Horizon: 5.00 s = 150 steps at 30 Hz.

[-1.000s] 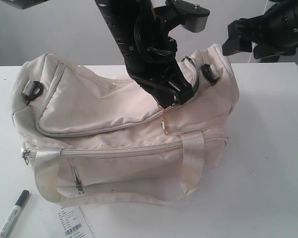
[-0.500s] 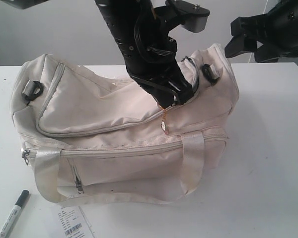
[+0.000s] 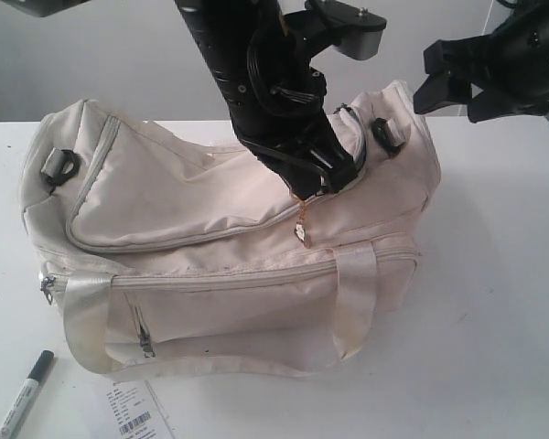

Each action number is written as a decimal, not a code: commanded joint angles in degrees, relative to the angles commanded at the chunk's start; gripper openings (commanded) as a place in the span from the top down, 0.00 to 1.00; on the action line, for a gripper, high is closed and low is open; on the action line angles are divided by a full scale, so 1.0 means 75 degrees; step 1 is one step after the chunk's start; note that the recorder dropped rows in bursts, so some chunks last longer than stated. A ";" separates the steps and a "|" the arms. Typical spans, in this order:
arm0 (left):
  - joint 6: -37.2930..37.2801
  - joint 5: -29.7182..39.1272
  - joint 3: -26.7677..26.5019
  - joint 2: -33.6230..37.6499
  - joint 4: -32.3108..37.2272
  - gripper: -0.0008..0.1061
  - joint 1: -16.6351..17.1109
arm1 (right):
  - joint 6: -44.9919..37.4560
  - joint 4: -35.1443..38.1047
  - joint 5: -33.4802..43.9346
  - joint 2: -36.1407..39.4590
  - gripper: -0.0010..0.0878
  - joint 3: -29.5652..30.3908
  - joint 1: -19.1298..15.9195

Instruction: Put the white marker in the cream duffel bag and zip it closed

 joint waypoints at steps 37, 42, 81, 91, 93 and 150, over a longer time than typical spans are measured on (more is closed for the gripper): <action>0.0144 0.0000 0.0000 0.0000 0.0000 0.99 0.0000 | -0.0797 0.2024 0.0255 0.0198 0.28 0.0100 0.0745; 0.0131 0.0000 0.0000 0.0000 0.0000 0.99 0.0000 | -0.0781 0.2115 -0.0269 0.0658 0.40 0.0100 0.1130; -0.0246 0.0000 0.0000 -0.0207 0.0055 0.99 0.0000 | -0.0807 0.1884 -0.0430 0.0863 0.99 0.0100 0.1130; -0.0281 0.0000 0.0000 -0.0235 0.0092 0.99 0.0000 | -0.0807 0.1884 -0.0610 0.0863 0.99 0.0100 0.1130; -0.0281 0.0000 0.0015 -0.0235 0.0214 0.99 0.0000 | -0.0807 0.1884 -0.0596 0.0863 0.99 0.0100 0.1063; -0.0281 0.0000 0.0935 -0.0488 0.0801 0.99 0.0304 | -0.0807 0.1858 -0.0488 0.0863 0.99 0.0100 0.0991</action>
